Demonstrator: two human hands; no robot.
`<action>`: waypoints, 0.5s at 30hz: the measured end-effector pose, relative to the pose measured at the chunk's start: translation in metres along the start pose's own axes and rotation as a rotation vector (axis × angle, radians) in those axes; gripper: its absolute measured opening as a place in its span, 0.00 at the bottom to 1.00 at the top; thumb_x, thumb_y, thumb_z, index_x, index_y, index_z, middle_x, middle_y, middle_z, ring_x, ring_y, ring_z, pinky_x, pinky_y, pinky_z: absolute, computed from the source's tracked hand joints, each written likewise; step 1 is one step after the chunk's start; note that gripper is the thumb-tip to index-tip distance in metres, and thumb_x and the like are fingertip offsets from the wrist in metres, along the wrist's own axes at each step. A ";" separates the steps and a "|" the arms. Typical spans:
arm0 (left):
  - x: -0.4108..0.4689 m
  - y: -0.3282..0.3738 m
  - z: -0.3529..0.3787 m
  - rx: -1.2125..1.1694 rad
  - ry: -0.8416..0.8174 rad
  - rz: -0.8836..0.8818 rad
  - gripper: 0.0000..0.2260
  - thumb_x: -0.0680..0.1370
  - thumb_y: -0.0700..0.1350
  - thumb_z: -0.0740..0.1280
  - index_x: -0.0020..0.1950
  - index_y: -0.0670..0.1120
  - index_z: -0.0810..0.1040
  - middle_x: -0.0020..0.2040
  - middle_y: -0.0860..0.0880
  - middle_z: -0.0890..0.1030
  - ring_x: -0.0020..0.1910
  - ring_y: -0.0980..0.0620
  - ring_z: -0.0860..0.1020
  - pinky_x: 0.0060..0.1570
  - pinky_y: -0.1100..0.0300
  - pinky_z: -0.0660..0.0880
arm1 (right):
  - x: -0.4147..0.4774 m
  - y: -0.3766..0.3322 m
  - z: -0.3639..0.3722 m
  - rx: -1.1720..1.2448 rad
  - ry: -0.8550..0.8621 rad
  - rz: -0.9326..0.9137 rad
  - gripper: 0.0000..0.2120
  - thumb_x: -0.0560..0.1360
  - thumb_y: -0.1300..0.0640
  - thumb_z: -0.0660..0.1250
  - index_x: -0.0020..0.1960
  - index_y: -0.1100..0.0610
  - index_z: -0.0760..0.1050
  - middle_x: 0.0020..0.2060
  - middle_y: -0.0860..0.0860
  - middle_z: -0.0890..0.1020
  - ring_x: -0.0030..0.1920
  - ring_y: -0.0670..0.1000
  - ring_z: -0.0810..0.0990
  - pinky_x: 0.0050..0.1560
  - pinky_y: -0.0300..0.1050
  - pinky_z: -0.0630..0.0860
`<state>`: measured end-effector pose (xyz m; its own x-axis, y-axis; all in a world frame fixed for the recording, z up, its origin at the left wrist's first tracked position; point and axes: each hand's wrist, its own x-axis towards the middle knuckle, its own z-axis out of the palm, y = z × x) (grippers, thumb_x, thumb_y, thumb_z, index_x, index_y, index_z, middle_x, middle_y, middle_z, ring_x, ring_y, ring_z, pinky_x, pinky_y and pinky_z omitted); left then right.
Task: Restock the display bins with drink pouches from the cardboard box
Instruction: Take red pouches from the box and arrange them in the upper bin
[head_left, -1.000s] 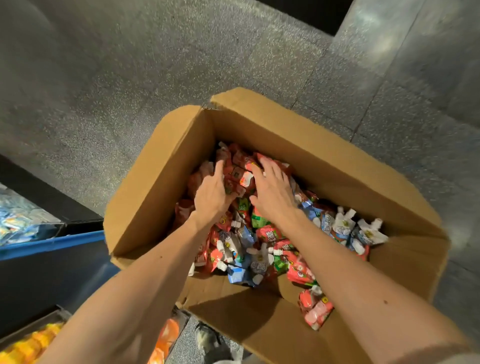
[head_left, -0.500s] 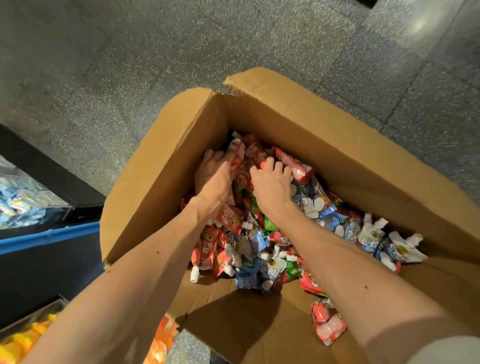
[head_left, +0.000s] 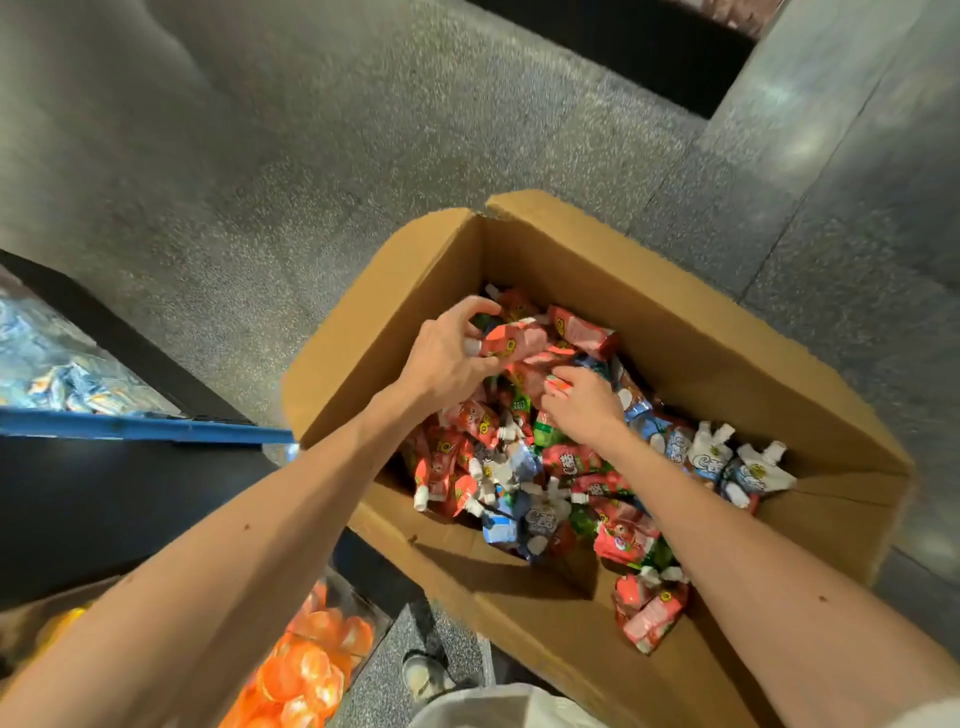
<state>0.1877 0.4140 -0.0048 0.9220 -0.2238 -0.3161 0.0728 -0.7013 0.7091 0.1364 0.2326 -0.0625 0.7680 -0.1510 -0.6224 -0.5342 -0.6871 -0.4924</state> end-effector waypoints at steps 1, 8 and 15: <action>-0.012 0.009 -0.010 -0.058 0.030 -0.004 0.24 0.69 0.47 0.78 0.63 0.49 0.76 0.47 0.49 0.81 0.47 0.50 0.79 0.45 0.59 0.72 | -0.013 0.000 -0.001 0.094 0.015 0.041 0.24 0.76 0.53 0.67 0.72 0.52 0.72 0.63 0.51 0.79 0.56 0.55 0.79 0.53 0.46 0.75; -0.115 0.042 -0.081 -0.605 0.025 -0.051 0.09 0.71 0.44 0.78 0.48 0.42 0.84 0.42 0.46 0.85 0.40 0.52 0.80 0.36 0.62 0.74 | -0.119 -0.038 -0.032 0.771 0.092 0.012 0.11 0.71 0.52 0.74 0.48 0.57 0.82 0.40 0.53 0.84 0.44 0.54 0.81 0.47 0.49 0.80; -0.252 0.055 -0.152 -1.041 0.132 0.018 0.06 0.81 0.44 0.66 0.54 0.44 0.81 0.37 0.50 0.81 0.32 0.56 0.78 0.31 0.64 0.77 | -0.278 -0.150 -0.026 0.970 -0.111 -0.417 0.09 0.76 0.63 0.69 0.55 0.61 0.81 0.47 0.58 0.82 0.46 0.55 0.79 0.49 0.48 0.76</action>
<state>0.0174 0.5343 0.2092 0.9558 -0.1094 -0.2730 0.2920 0.2439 0.9248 0.0123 0.3591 0.2002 0.9451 0.0654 -0.3200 -0.3266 0.1984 -0.9241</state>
